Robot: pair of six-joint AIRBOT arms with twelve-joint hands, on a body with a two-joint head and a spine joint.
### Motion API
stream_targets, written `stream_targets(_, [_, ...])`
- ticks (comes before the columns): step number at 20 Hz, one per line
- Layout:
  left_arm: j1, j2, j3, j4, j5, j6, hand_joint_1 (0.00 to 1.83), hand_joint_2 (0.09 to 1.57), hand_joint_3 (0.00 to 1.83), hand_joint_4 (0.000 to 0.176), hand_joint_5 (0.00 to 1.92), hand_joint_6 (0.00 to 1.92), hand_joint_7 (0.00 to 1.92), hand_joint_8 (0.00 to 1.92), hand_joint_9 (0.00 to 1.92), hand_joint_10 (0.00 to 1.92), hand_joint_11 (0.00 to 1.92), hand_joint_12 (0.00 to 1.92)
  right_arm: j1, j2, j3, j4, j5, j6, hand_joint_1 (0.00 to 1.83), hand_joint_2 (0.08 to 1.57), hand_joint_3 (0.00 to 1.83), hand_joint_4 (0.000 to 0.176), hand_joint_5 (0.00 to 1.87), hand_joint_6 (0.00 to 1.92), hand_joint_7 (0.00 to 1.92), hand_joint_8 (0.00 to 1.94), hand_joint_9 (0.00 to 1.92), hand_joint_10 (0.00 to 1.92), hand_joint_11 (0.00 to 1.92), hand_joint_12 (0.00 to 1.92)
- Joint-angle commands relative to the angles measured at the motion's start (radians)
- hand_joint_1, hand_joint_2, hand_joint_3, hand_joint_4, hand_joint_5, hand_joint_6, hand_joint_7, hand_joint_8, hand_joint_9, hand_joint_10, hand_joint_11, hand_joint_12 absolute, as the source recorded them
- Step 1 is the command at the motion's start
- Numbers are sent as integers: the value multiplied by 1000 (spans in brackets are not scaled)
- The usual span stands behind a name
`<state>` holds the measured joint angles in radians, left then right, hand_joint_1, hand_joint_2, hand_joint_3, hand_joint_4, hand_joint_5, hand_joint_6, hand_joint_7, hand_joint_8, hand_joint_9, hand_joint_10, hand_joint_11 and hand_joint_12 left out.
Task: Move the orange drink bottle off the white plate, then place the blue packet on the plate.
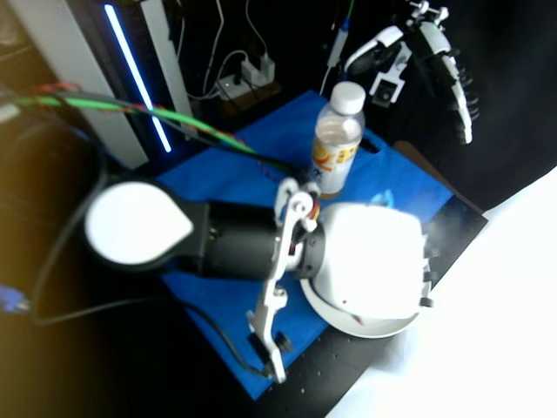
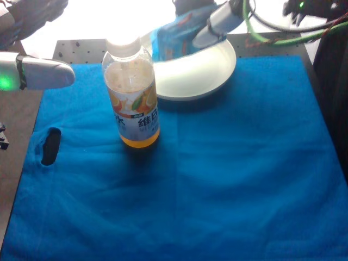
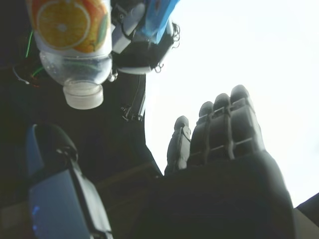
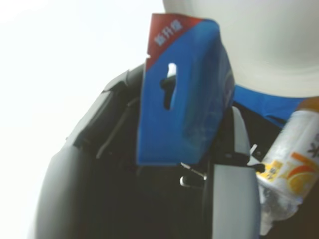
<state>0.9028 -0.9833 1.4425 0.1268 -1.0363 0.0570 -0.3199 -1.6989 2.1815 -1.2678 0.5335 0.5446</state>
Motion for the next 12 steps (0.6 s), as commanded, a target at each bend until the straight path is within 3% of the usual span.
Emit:
stream_targets(1, [-12,-4,-4,-48,-119,-7,661,722,3,176,0,0,0,0,0,0,0,0,9,-4,10,74,33,5,1328,1162,4,0,797,1112,881,1134,909,1282,655,1395])
stream_targets(2, [-12,-2,-6,-47,-123,-7,678,731,6,176,0,0,0,0,0,0,0,0,5,-8,14,74,33,5,1350,1175,2,0,794,1165,839,1147,846,1372,590,1403])
stream_targets(4, [-12,4,-13,-44,-127,-7,660,723,2,176,0,0,0,0,0,0,0,0,-7,-20,24,74,33,5,1360,1168,0,0,809,1129,848,1112,865,1374,634,1413])
stream_targets(5, [-12,5,-15,-42,-130,-7,640,711,0,176,0,0,0,0,0,0,0,0,-12,-25,29,73,33,5,1238,1164,0,0,833,1115,924,1146,849,974,590,1441])
stream_targets(7, [-12,5,-18,-39,-133,-7,639,697,0,176,0,0,0,0,0,0,0,0,-25,-30,36,73,32,5,1243,1149,0,0,899,926,951,1236,902,894,686,1505])
stream_targets(8, [-13,5,-19,-38,-133,-7,641,721,2,176,0,0,0,0,0,0,0,0,-30,-33,39,72,32,5,1253,1144,0,0,911,884,961,1241,900,924,637,1561])
stream_targets(9, [-13,5,-21,-36,-134,-7,607,709,0,176,0,0,0,0,0,0,0,0,-32,-33,40,63,32,5,1341,1144,0,0,922,857,907,1160,878,1303,610,1506])
stream_targets(12, [-13,10,-30,-29,-142,-7,579,704,0,176,0,0,0,0,0,0,0,0,-38,-33,40,36,32,6,1355,1180,0,0,834,1095,809,1199,801,1437,601,1404])
